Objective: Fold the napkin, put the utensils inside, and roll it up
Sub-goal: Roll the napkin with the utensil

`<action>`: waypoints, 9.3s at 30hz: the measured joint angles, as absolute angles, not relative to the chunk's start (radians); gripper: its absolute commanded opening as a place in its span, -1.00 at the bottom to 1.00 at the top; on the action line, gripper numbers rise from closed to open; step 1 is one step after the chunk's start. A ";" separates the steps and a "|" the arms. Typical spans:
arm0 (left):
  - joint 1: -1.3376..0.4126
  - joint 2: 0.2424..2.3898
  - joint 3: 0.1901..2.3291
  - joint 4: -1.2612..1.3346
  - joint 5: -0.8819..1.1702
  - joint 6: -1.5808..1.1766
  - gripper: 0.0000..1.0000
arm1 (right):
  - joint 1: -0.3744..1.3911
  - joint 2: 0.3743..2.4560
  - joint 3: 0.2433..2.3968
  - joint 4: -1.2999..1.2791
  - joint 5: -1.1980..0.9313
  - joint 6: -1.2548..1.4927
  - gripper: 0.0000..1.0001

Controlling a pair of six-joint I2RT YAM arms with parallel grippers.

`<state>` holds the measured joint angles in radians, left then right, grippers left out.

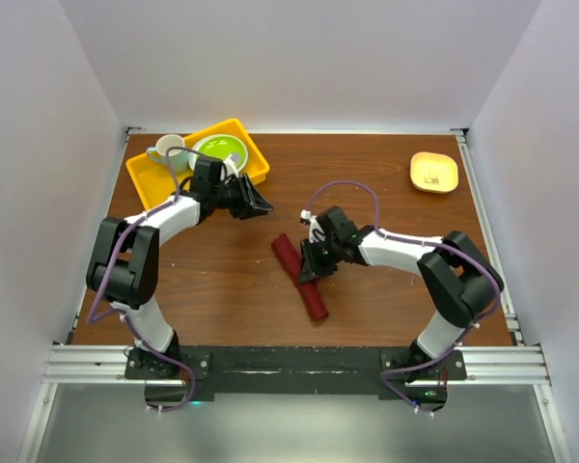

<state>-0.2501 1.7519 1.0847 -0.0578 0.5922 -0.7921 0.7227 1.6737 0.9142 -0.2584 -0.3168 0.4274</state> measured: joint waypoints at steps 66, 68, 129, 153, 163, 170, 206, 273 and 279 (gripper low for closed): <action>-0.432 1.947 0.918 0.273 0.704 -0.867 -0.55 | 0.753 1.389 0.788 -0.491 -0.313 0.479 0.14; -0.432 1.947 0.918 0.273 0.704 -0.863 -0.55 | 0.752 1.419 0.763 -0.492 -0.282 0.484 0.10; -0.313 1.657 1.016 -0.008 0.549 -0.732 -0.31 | 0.524 1.956 1.066 -0.260 -0.842 0.369 -0.78; -0.406 1.945 0.844 0.514 0.725 -0.950 -0.69 | 0.545 1.797 1.142 -0.562 -0.571 0.269 0.30; -0.406 1.945 0.866 0.466 0.725 -0.914 -0.70 | 0.678 1.700 1.014 -0.611 -0.269 0.285 0.04; -0.406 1.954 0.878 0.427 0.726 -0.888 -0.70 | 0.674 1.630 0.946 -0.618 -0.217 0.298 0.30; -0.403 1.916 0.900 0.327 0.705 -0.852 -0.47 | 0.542 1.607 0.936 -0.362 -0.727 0.453 -0.36; -0.385 1.777 0.904 0.149 0.694 -0.682 -0.84 | 0.308 1.576 0.748 -0.330 -0.841 0.442 -0.67; -0.360 1.816 0.858 0.140 0.666 -0.643 -0.85 | 0.294 1.650 0.716 -0.314 -0.828 0.441 -0.69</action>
<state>-0.3603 1.8160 0.8581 0.1402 0.6659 -0.6434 0.2943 1.6497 0.7158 -0.3141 -0.8280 0.4412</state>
